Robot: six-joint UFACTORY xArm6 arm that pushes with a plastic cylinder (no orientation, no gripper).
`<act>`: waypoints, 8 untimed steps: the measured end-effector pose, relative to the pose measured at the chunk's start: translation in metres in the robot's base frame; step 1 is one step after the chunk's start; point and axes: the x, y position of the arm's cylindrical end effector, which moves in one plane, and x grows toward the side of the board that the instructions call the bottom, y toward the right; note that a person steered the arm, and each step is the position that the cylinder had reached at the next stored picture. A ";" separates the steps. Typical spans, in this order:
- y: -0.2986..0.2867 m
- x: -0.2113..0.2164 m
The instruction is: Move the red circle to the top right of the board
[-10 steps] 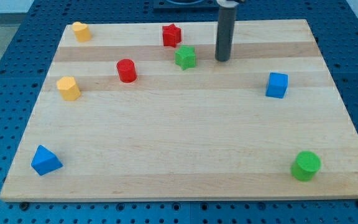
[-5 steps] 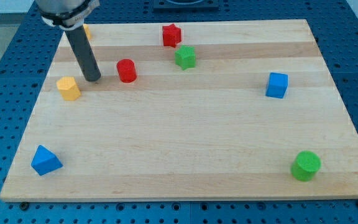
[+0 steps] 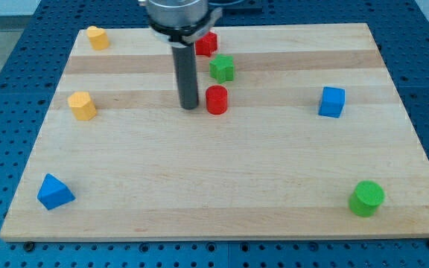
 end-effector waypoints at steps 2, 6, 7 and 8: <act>0.015 0.032; 0.126 -0.033; 0.141 -0.027; 0.181 -0.050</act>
